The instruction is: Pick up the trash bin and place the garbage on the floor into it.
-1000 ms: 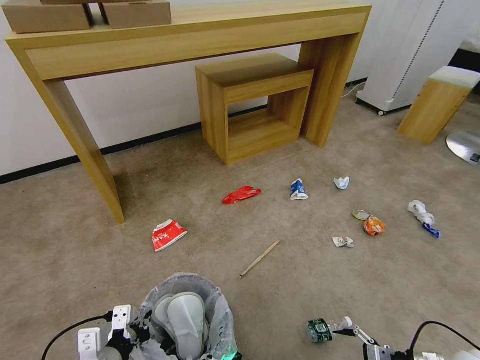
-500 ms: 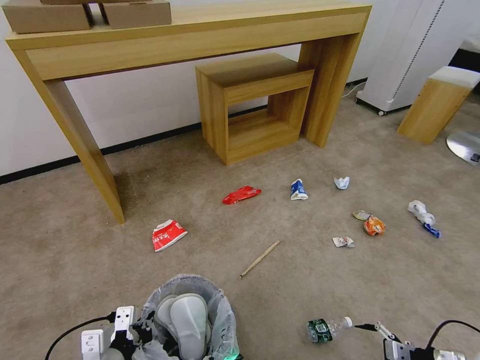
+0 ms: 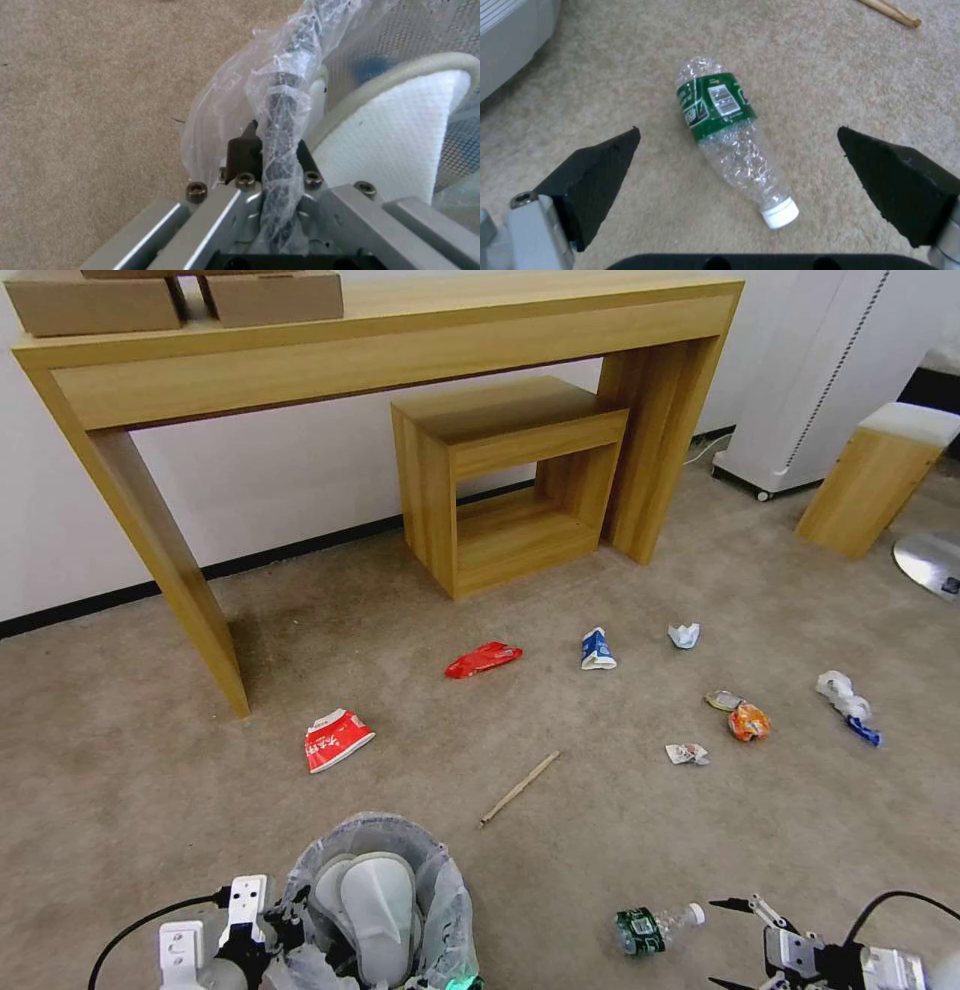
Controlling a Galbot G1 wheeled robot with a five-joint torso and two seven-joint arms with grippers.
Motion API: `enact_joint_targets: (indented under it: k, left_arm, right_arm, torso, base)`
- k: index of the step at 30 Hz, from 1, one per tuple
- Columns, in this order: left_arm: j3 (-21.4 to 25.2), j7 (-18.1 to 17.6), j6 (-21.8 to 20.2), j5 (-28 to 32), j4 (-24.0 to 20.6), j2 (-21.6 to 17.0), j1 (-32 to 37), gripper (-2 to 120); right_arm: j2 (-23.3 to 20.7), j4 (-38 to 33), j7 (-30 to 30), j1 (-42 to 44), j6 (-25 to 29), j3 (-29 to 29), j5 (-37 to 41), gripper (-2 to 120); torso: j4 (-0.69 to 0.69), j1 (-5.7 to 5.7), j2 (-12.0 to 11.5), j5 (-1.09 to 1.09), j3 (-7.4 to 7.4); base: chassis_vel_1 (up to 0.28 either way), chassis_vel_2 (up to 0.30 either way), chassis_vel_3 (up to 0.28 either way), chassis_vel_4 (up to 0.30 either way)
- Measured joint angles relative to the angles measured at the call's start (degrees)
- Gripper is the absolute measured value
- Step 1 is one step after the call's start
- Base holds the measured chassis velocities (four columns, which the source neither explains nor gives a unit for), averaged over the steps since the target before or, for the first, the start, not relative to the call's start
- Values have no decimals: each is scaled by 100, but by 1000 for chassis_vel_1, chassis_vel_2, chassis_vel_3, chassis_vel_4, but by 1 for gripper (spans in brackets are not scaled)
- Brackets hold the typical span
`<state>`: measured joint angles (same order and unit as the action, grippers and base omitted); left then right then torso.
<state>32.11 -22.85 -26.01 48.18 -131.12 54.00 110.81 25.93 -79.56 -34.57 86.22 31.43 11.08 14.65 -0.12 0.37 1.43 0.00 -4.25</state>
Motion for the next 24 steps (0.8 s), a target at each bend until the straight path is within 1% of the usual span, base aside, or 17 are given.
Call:
enact_joint_targets:
  k: [5,8,13,20,24]
  left_arm:
    - [-38,2,0,-29,26,22,6,0]
    - [-54,11,-1,-32,41,25,-5,0]
    - [-51,26,0,-31,41,25,-8,0]
    - [-67,42,0,-97,57,50,42,0]
    - [-76,42,5,-98,65,50,48,0]
  right_arm:
    - [73,85,2,-259,-26,-244,19,100]
    - [147,180,34,-536,-76,-502,59,100]
    - [221,280,44,-751,-112,-698,59,100]
    - [443,586,42,-1176,-128,-1158,56,100]
    - [531,728,30,-1322,-100,-1308,37,100]
  torso:
    - [0,0,0,0,0]
    - [0,0,0,0,0]
    - [0,0,0,0,0]
    - [1,0,0,0,0]
    - [0,0,1,1,1]
  base:
    - [0,0,0,0]
    - [0,0,0,0]
    - [0,0,0,0]
    - [0,0,0,0]
    - [0,0,0,0]
